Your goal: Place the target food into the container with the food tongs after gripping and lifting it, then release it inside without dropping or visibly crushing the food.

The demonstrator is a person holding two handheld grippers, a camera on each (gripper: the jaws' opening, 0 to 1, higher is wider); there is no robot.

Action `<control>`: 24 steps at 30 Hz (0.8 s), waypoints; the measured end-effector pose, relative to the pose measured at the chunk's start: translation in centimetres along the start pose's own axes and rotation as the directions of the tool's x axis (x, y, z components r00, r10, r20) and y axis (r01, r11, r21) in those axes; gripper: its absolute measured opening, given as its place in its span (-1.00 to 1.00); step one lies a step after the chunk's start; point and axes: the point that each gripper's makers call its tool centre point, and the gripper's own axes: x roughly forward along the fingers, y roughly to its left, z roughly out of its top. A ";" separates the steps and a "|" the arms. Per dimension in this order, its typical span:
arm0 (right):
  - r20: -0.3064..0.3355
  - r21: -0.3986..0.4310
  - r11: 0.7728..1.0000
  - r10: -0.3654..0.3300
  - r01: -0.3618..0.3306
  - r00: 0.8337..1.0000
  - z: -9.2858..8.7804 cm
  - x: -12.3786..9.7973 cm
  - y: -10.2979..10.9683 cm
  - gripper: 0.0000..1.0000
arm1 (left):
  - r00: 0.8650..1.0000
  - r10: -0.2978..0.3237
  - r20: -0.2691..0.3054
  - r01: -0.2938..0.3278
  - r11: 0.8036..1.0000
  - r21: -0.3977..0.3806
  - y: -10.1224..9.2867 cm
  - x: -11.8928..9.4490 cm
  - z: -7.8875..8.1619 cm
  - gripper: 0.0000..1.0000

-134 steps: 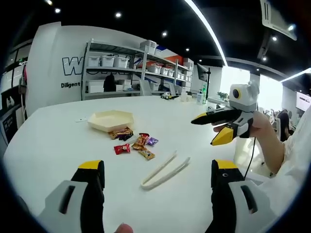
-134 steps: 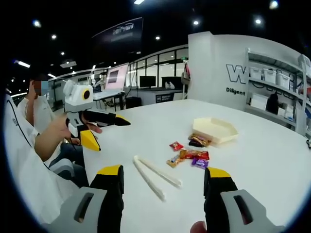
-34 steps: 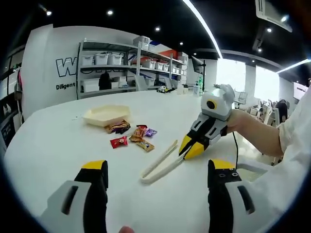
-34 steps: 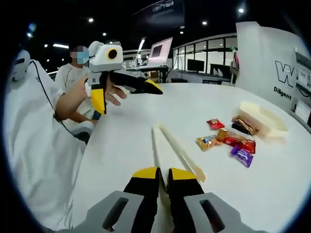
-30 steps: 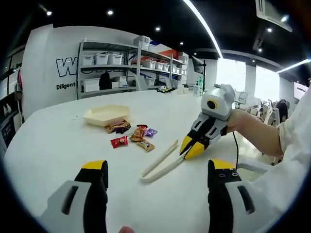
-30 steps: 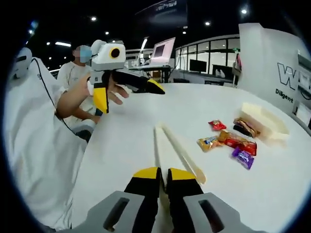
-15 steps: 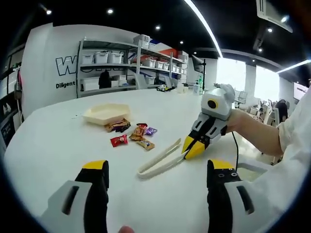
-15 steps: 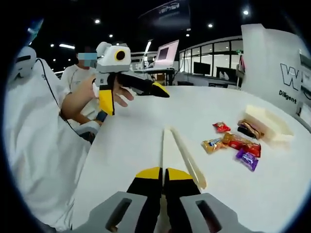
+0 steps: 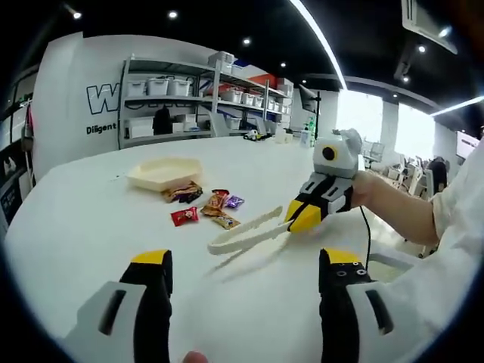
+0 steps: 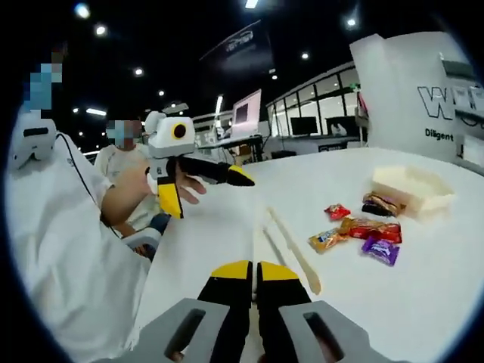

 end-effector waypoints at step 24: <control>0.289 0.046 0.967 0.229 -0.252 0.930 6.1 -1.1 5.4 -1.00 | 0.943 -0.269 0.198 0.296 0.947 -0.126 -3.6 0.7 2.8 0.42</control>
